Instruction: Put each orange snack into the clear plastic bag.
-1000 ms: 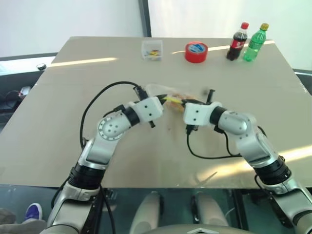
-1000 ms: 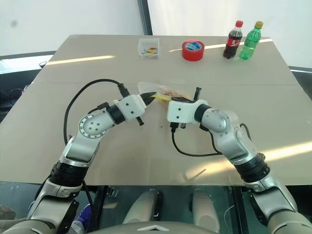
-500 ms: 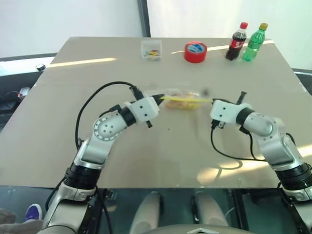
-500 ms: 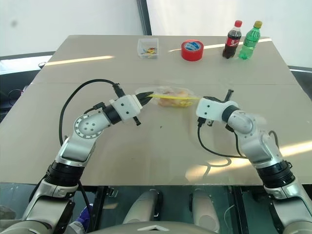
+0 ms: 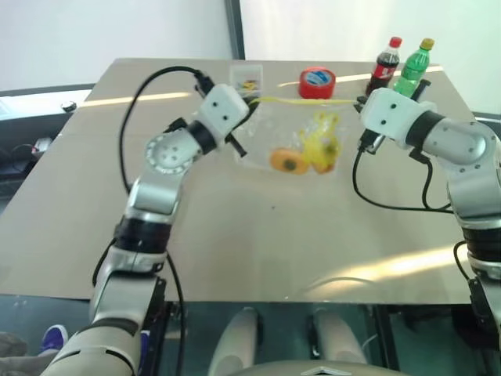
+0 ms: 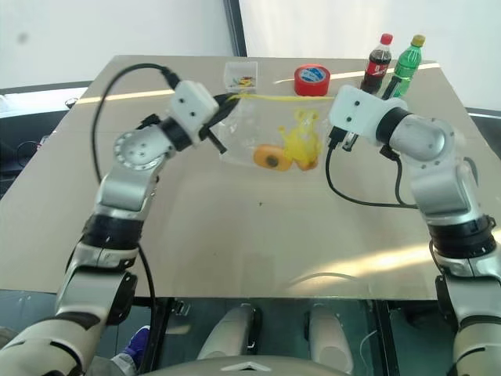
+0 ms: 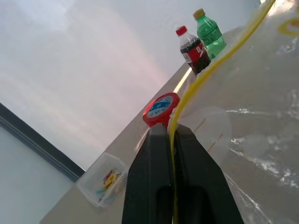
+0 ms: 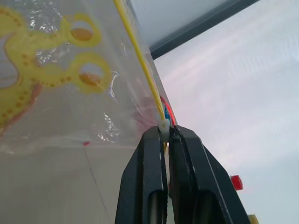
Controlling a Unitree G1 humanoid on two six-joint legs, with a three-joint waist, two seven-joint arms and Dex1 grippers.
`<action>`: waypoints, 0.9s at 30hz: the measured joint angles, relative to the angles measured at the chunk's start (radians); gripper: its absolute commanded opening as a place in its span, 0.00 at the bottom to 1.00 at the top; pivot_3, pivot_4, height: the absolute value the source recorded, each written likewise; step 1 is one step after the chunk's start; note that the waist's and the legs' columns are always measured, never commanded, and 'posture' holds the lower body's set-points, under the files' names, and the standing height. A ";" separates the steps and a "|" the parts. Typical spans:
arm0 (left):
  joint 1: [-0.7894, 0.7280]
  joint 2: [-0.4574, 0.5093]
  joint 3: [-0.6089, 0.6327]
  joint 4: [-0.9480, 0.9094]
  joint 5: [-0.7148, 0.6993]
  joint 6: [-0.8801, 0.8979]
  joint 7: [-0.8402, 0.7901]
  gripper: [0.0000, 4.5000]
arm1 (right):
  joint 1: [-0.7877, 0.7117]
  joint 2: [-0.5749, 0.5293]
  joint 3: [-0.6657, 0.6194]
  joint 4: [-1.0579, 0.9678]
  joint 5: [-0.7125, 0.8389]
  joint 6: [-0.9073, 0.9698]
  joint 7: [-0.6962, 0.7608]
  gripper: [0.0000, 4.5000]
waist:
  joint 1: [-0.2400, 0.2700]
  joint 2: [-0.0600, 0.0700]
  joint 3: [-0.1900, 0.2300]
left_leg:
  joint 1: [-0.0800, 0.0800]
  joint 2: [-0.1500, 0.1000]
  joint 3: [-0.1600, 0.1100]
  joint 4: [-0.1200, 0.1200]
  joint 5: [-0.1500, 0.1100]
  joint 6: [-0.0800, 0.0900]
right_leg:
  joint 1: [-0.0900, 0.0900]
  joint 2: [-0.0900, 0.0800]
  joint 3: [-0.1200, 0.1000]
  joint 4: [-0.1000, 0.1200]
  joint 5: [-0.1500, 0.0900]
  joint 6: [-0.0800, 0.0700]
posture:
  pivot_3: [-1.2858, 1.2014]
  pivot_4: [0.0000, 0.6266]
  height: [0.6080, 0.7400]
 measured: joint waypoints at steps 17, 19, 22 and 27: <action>0.477 0.109 -0.115 -0.142 0.083 -0.219 -0.136 0.00 | 0.578 0.036 0.048 -0.355 0.027 0.149 0.005 0.04 | 0.001 0.000 0.000 | 0.007 0.006 0.006 -0.004 -0.001 0.002 | 0.002 0.001 0.004 0.003 0.000 0.000 | 0.52 0.24 1.00; 0.516 0.122 -0.107 -0.194 0.059 -0.195 -0.156 0.00 | 0.614 0.035 0.042 -0.399 0.041 0.181 0.017 0.10 | 0.003 0.000 0.001 | 0.013 0.006 0.005 -0.004 -0.001 0.002 | 0.009 0.001 0.004 0.001 0.000 0.000 | 0.52 0.24 1.00; 0.552 0.132 -0.069 -0.264 -0.020 -0.115 -0.195 0.20 | 0.642 0.033 0.000 -0.458 0.088 0.225 0.038 0.33 | 0.002 0.000 0.001 | 0.018 0.006 0.005 -0.005 -0.002 0.003 | 0.014 0.001 0.004 0.000 0.000 0.000 | 0.52 0.24 1.00; 0.602 0.187 0.001 -0.384 -0.146 0.007 -0.269 0.63 | 0.696 -0.027 -0.087 -0.497 0.147 0.240 0.076 0.79 | 0.001 0.000 0.001 | 0.018 0.006 0.004 -0.005 -0.002 0.003 | 0.015 0.001 0.003 -0.001 0.000 0.000 | 0.52 0.24 1.00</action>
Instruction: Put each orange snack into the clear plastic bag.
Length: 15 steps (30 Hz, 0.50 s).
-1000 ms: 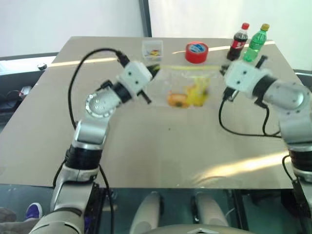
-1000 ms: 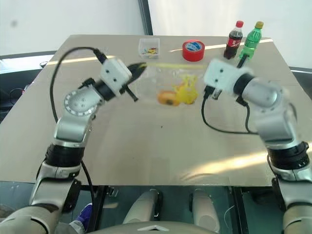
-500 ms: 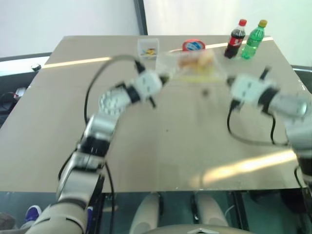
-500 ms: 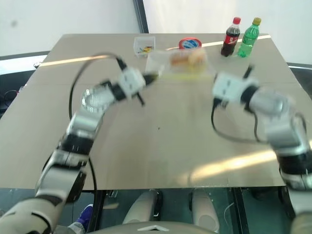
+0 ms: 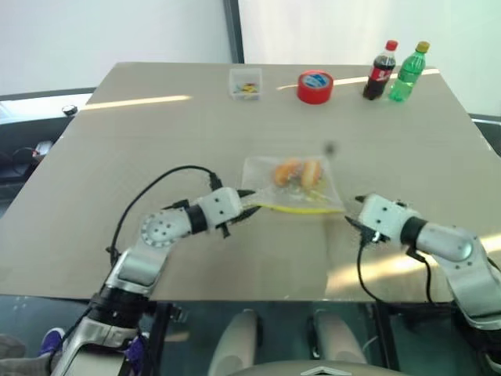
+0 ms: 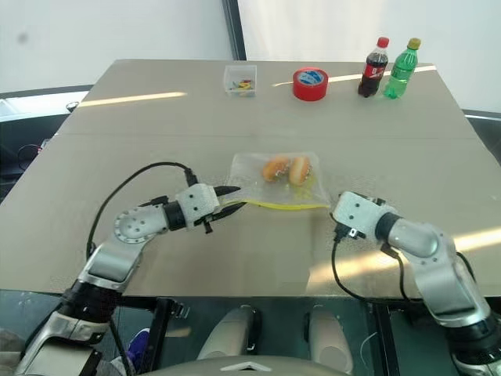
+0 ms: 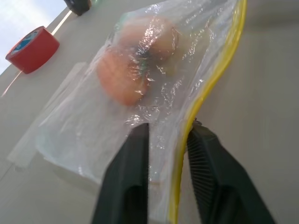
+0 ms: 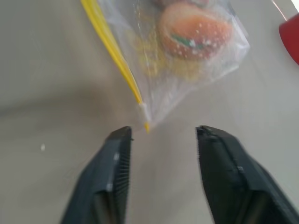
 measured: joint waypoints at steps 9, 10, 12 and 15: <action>0.167 0.170 0.371 -0.176 -0.433 0.335 -0.138 0.99 | 0.216 -0.012 -0.479 -0.103 0.447 0.151 0.170 1.00 | 0.001 0.000 0.000 | 0.003 0.002 0.000 -0.002 0.000 0.000 | 0.004 -0.001 -0.001 -0.003 0.000 0.000 | 0.52 0.24 1.00; 0.175 0.187 0.396 -0.177 -0.448 0.353 -0.143 0.99 | 0.221 -0.013 -0.526 -0.114 0.500 0.174 0.185 1.00 | 0.002 0.000 0.000 | 0.003 0.002 0.000 -0.002 0.000 0.000 | 0.004 0.000 -0.001 -0.003 0.000 0.000 | 0.52 0.24 1.00; 0.173 0.215 0.436 -0.179 -0.471 0.385 -0.150 0.99 | 0.215 -0.016 -0.593 -0.127 0.588 0.217 0.196 1.00 | 0.002 0.000 0.000 | 0.003 0.002 0.000 -0.003 0.000 0.000 | 0.004 0.000 -0.001 -0.004 0.000 0.000 | 0.52 0.24 1.00; 0.171 0.243 0.453 -0.183 -0.482 0.417 -0.155 0.99 | 0.202 -0.025 -0.621 -0.141 0.662 0.252 0.193 1.00 | 0.003 0.000 0.000 | 0.003 0.002 0.001 -0.003 0.000 0.000 | 0.004 0.000 -0.001 -0.005 0.000 0.000 | 0.52 0.24 1.00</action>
